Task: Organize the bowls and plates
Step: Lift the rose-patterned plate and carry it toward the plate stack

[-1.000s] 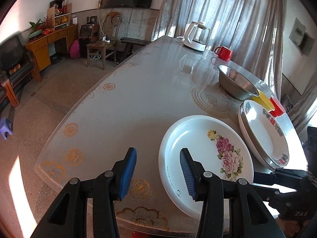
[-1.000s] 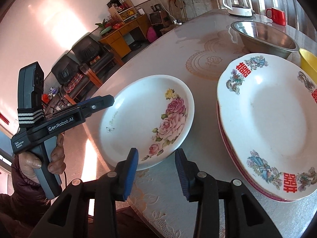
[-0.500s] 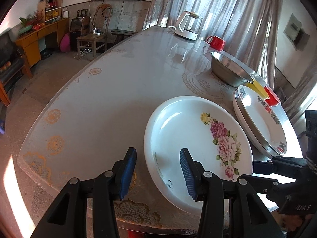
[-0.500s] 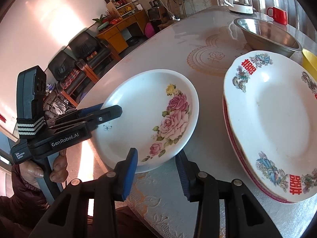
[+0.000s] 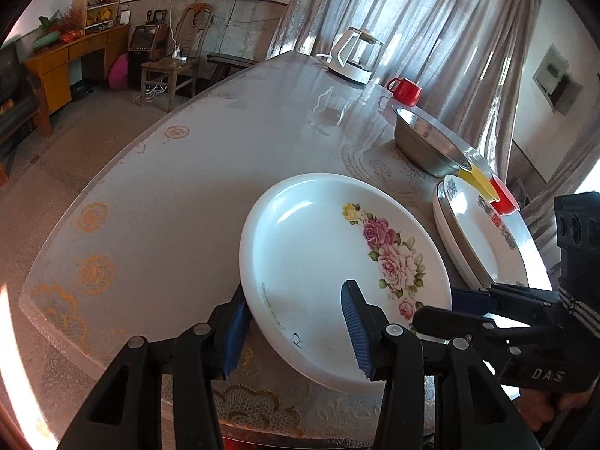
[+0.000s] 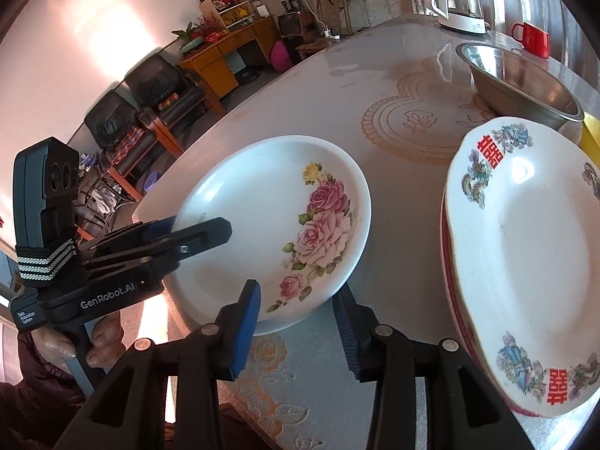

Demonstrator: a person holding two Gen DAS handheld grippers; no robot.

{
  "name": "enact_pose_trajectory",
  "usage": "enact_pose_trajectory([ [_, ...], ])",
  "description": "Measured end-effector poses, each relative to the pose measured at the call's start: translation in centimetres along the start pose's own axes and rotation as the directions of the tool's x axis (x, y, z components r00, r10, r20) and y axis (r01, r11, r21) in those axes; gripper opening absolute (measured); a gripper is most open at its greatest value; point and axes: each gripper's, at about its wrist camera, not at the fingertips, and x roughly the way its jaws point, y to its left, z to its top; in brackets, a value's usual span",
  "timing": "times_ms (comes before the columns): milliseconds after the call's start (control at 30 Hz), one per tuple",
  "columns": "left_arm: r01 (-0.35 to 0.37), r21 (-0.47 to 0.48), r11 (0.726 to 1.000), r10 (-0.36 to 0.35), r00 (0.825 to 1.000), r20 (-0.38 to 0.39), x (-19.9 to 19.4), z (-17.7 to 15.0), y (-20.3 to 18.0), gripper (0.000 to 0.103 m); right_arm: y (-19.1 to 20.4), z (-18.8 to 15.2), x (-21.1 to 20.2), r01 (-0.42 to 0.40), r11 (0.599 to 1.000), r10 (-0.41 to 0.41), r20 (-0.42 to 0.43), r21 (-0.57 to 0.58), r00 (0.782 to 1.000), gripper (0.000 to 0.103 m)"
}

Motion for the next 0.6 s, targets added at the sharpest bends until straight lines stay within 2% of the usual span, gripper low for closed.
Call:
enact_pose_trajectory([
  [167,-0.012,-0.007,1.000,0.012,1.000,0.003,0.1,0.2,0.3,0.047,-0.2,2.2,1.0,0.039,0.999,-0.039,0.015,-0.013,0.999,0.041],
  [333,-0.056,-0.023,0.998,0.056,0.998,0.025,-0.1,0.6,1.4,0.045,0.3,3.2,2.0,0.090,0.994,-0.089,0.024,-0.064,0.996,0.041],
  [400,-0.071,-0.015,0.997,0.071,0.997,0.021,0.2,0.8,1.7,0.038,0.5,3.3,2.5,0.101,0.991,-0.100,0.014,-0.086,0.995,0.041],
  [500,-0.084,-0.008,0.996,0.085,0.996,0.024,0.5,1.2,1.8,0.034,1.0,3.4,2.7,0.146,0.982,-0.142,0.041,-0.123,0.989,0.040],
  [600,-0.090,0.000,0.996,0.090,0.996,0.024,0.9,1.4,1.7,0.027,1.1,3.6,2.7,0.157,0.979,-0.152,0.050,-0.128,0.987,0.039],
])
